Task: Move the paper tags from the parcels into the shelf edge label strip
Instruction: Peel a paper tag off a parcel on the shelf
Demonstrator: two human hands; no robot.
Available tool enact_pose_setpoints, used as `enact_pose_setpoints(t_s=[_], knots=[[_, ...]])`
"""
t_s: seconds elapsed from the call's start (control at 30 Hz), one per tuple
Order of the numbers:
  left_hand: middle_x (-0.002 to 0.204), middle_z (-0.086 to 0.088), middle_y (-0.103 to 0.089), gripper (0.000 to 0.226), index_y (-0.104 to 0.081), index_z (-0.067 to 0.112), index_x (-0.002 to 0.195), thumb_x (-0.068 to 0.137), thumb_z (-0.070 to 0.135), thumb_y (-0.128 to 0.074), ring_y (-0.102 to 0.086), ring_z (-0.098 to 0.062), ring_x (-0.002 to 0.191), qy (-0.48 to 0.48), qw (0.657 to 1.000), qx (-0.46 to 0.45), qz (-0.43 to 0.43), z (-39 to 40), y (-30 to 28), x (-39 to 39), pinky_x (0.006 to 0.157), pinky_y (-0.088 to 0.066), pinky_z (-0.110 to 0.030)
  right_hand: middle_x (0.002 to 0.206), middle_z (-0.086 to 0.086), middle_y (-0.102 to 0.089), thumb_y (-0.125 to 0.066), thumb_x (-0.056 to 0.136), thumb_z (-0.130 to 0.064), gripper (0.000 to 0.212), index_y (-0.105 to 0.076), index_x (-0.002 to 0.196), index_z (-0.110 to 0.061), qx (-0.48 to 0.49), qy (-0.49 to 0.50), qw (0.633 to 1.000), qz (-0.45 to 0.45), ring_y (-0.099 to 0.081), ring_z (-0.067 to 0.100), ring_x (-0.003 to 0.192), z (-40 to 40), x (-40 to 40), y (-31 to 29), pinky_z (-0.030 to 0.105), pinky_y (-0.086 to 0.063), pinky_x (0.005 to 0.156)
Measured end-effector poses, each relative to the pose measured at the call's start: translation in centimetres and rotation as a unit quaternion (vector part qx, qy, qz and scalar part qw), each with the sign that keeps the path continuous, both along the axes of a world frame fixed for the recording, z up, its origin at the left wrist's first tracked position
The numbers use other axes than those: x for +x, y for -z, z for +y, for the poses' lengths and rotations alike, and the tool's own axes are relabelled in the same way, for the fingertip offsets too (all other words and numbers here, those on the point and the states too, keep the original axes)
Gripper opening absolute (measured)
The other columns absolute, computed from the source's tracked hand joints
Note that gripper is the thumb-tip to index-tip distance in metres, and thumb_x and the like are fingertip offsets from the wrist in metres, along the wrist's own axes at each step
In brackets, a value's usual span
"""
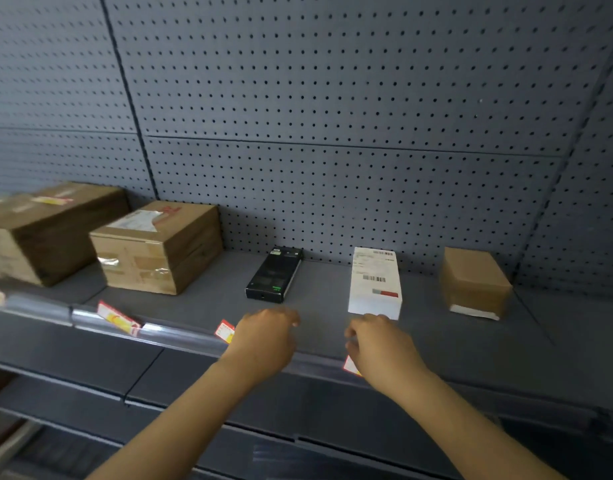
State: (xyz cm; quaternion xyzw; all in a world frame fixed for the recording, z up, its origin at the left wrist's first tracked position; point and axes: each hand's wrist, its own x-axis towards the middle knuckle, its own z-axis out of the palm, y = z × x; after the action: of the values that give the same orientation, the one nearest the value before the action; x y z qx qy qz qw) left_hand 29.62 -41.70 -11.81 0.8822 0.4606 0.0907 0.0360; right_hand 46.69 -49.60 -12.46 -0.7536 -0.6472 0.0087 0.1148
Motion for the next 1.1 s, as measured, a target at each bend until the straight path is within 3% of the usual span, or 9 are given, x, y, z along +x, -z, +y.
enact_pose_setpoints(t_s=[0.1,0.37,0.7,1.1], knots=[[0.127,0.002,-0.061,0.035,-0.057,0.026,0.123,0.089,0.019,-0.052,-0.059,-0.022,0.113,-0.038,0.999,0.009,0.005,1.1,-0.5,-3.2,0.093,-0.044,-0.028,0.109,0.003,-0.064,-0.051,0.093,-0.019,0.018,-0.063,0.107,-0.017,0.008,-0.051,0.998,0.02,-0.059,0.021,0.097,1.7,-2.4,-0.3,0.027,-0.044,0.078],[0.121,0.003,-0.063,0.027,-0.059,0.027,0.117,0.091,0.025,-0.052,-0.059,-0.02,0.112,-0.13,0.991,0.04,0.002,4.1,-1.9,-15.0,0.093,-0.045,-0.03,0.111,-0.001,-0.063,-0.049,0.094,-0.024,0.018,-0.063,0.105,-0.021,0.055,-0.159,0.985,0.044,-0.055,0.021,0.105,8.3,-13.0,-2.2,0.031,-0.046,0.081],[0.12,0.001,-0.063,0.029,-0.059,0.025,0.119,0.092,0.025,-0.049,-0.06,-0.022,0.109,-0.236,0.969,0.067,0.01,9.3,-3.8,-33.5,0.09,-0.043,-0.03,0.097,-0.002,-0.068,-0.053,0.089,-0.025,0.012,-0.065,0.091,-0.025,0.057,-0.25,0.961,0.104,-0.06,0.022,0.094,18.6,-31.4,-3.6,0.03,-0.047,0.073],[0.118,0.009,-0.06,0.028,-0.057,0.03,0.12,0.092,0.029,-0.053,-0.059,-0.016,0.107,-0.264,0.962,0.066,-0.015,17.2,-6.0,-46.8,0.089,-0.048,-0.03,0.102,-0.004,-0.063,-0.055,0.09,-0.026,0.012,-0.064,0.096,-0.022,0.072,-0.332,0.935,0.096,-0.059,0.017,0.092,29.5,-44.5,-6.2,0.033,-0.052,0.074]])
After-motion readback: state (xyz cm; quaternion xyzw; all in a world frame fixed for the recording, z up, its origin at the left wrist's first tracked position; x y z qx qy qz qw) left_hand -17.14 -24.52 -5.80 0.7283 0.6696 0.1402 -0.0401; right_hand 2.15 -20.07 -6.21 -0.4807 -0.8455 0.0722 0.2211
